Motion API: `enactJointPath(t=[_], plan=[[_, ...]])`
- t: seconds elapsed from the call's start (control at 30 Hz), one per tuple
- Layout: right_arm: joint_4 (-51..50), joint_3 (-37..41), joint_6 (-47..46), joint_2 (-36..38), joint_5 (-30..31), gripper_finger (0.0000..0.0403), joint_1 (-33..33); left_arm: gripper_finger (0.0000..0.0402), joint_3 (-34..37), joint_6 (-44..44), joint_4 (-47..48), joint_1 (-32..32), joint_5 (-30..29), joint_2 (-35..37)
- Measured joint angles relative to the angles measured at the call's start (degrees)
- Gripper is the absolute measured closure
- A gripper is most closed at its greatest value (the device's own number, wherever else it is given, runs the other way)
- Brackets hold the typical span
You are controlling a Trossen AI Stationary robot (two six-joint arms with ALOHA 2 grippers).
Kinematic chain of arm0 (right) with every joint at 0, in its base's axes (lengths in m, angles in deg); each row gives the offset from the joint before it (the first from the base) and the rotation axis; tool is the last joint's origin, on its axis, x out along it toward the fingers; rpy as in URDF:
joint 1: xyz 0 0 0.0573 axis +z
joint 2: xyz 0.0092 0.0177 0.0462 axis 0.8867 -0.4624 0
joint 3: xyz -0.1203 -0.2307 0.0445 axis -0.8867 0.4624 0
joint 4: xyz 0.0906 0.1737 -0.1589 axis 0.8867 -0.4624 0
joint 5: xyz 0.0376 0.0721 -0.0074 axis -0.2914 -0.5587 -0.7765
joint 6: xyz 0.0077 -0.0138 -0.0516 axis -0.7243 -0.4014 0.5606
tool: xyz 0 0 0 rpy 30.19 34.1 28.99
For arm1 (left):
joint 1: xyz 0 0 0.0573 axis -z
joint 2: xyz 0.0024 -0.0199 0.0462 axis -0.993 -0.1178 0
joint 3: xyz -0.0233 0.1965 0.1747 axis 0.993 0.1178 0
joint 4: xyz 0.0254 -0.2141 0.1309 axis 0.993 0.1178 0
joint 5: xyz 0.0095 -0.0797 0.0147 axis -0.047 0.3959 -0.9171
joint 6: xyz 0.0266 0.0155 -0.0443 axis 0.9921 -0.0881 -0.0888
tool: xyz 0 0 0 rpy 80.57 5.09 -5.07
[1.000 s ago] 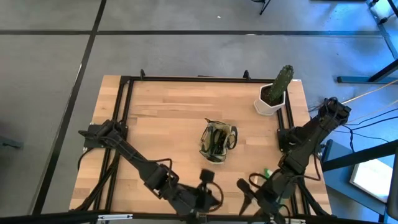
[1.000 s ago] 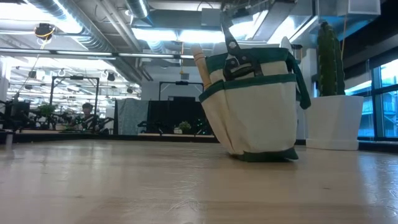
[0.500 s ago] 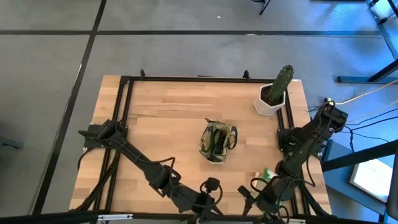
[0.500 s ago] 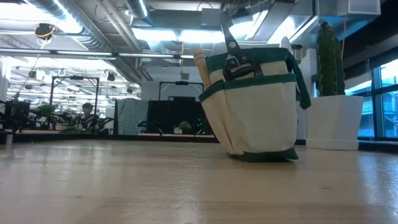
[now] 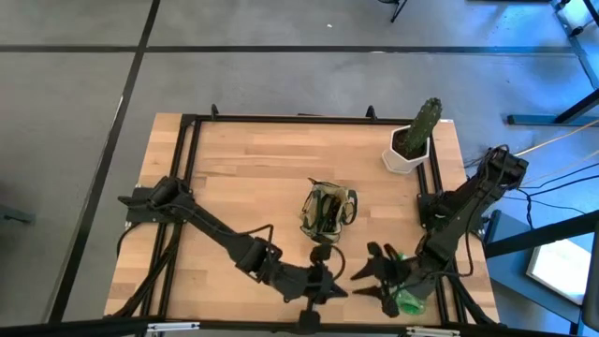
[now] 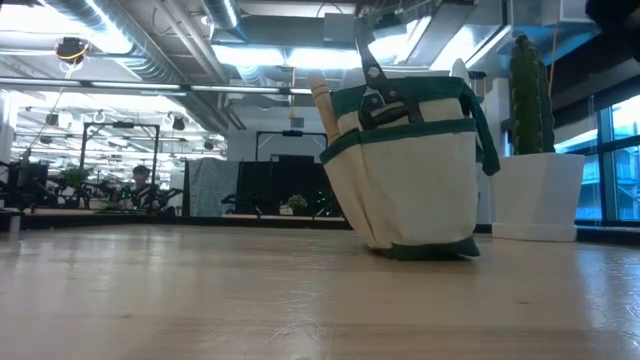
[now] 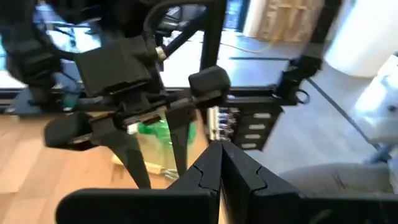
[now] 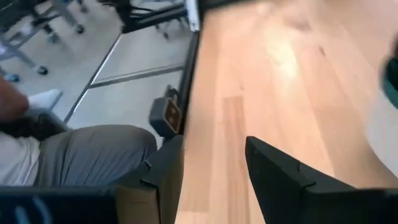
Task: Pick & Place Garden tools in Gardening bag
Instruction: Put the green spray bottle into the green gardening bag
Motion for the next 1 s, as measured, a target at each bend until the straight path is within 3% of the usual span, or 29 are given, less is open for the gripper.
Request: enactJointPath(t=[0.07,0.23,0.3,0.57,1.0], plan=[[-2.4,0.0,-1.9,1.0,0.0,0.0229,-0.2,0.0396,0.0,-1.1,0.4,-0.8,-0.5,0.0],[-1.3,0.0,3.9,2.3,-0.7,0.0229,0.3,0.0400,1.8,-2.5,-1.8,-1.9,-0.5,0.1],[-1.4,0.0,5.4,2.3,-0.6,0.0229,0.6,0.0400,5.1,-3.1,-6.8,-2.4,0.4,0.2],[-1.7,0.0,8.3,2.3,1.7,0.0229,1.9,0.0400,15.5,-6.7,-30.0,-6.3,15.1,0.6],[0.4,0.0,11.2,2.3,3.2,0.0229,1.0,0.0394,30.6,-11.0,-69.2,-7.3,13.5,0.5]])
